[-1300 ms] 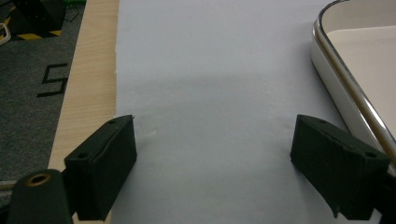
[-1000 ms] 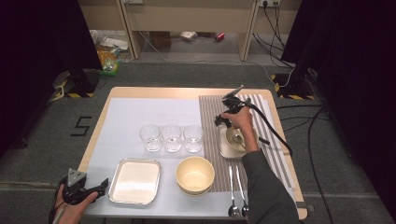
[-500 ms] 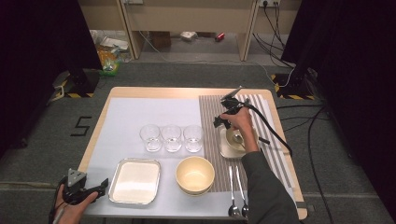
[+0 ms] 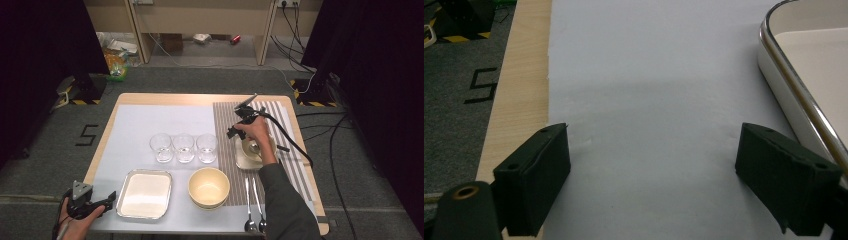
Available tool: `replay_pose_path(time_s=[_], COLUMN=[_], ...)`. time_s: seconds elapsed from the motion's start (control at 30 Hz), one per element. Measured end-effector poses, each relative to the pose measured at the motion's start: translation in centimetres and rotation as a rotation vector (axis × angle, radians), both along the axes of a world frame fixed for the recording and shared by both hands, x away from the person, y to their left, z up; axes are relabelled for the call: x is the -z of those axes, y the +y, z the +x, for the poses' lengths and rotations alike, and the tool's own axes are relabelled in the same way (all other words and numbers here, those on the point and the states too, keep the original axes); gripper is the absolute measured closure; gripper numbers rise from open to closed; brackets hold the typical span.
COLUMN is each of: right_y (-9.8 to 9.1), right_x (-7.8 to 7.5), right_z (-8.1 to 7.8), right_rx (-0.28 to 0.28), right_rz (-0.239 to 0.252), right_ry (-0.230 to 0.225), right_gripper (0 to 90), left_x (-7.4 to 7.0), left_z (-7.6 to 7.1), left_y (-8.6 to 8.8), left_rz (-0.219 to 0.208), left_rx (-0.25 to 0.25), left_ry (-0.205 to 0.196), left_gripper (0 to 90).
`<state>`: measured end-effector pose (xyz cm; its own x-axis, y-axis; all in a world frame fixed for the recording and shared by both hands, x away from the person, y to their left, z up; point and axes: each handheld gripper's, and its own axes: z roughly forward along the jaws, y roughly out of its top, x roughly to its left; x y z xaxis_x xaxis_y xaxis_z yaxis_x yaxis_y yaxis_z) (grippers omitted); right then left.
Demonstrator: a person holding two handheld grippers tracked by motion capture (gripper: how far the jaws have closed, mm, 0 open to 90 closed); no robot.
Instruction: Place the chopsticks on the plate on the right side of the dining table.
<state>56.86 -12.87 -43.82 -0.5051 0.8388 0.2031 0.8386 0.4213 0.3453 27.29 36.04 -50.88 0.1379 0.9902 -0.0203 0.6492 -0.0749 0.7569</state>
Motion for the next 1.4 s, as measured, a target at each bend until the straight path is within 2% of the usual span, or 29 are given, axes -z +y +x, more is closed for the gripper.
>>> replay_pose_path(time_s=[0.3,0.4,0.43,0.47,0.93,1.4], right_y=[0.5,0.8,0.8,0.9,1.1,1.3], right_x=[-0.4,-0.4,-0.5,-0.4,-0.3,-0.1], right_z=[0.1,0.1,0.1,0.1,0.1,-0.1], right_rx=[-0.015,-0.022,-0.023,-0.027,-0.03,-0.061], right_rz=[-0.004,-0.013,-0.016,-0.022,-0.034,-0.02], right_ry=[-0.018,-0.012,-0.01,-0.01,0.003,0.007], right_gripper=[21.2,21.2,21.2,21.2,21.3,21.9], left_x=[0.0,0.0,0.1,0.0,0.0,0.0], left_z=[0.0,0.0,0.0,0.0,0.0,0.0], left_y=[0.0,0.0,0.0,0.0,0.0,0.0], left_rz=[0.0,-0.001,0.0,-0.001,0.0,0.001], left_rx=[0.0,0.003,-0.003,0.003,0.0,-0.001], left_ry=[-0.001,0.004,-0.008,0.004,-0.001,-0.001], left_gripper=[13.3,13.2,13.3,13.2,13.2,13.2])
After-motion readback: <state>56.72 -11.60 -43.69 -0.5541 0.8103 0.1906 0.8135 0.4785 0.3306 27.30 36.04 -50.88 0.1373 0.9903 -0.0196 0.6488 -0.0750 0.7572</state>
